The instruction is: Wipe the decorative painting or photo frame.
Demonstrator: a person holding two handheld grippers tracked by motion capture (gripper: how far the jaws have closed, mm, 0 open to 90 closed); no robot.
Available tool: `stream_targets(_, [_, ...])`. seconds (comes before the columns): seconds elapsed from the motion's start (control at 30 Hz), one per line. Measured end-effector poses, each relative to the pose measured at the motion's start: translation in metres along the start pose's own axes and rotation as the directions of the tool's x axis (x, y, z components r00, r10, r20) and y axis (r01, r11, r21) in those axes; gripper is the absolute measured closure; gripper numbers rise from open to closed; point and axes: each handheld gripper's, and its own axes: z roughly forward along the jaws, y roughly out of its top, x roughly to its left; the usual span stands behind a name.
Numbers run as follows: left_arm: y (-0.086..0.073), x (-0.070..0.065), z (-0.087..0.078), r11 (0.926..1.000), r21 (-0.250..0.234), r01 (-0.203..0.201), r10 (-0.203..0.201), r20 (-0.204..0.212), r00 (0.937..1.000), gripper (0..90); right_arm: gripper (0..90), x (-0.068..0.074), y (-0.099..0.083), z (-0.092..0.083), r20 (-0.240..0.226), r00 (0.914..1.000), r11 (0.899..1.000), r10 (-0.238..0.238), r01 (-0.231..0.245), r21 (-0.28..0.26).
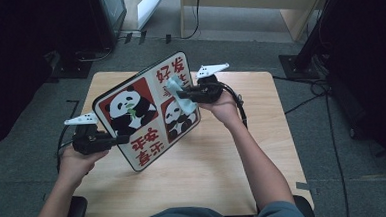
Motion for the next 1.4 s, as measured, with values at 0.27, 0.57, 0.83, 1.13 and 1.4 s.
stream_targets(0.27, [0.0,-0.003,0.0,1.0,0.003,-0.004,0.004,-0.007,1.0,77.4,81.1,-0.001,-0.016,0.004,-0.008,1.0,1.0,0.004,-0.004,0.012])
stream_targets(0.57, [-0.001,-0.003,0.0,1.0,0.004,-0.003,0.003,-0.002,1.0,77.0,81.2,0.003,-0.033,0.008,0.003,0.9998,0.998,0.02,-0.02,0.054])
stream_targets(0.83, [-0.001,-0.003,0.0,1.0,0.002,-0.001,0.001,-0.004,1.0,77.0,81.2,0.004,-0.049,0.013,-0.012,0.999,0.997,0.044,-0.043,0.07])
stream_targets(1.13, [-0.001,-0.004,0.0,1.0,-0.002,0.0,0.0,-0.013,0.9999,77.3,81.2,0.004,-0.068,0.017,-0.03,0.9971,0.995,0.07,-0.068,0.074])
stream_targets(1.4, [-0.003,-0.004,0.0,0.9998,-0.022,0.004,-0.004,-0.017,0.9998,77.5,81.2,0.004,-0.083,0.019,-0.031,0.9955,0.993,0.09,-0.087,0.08])
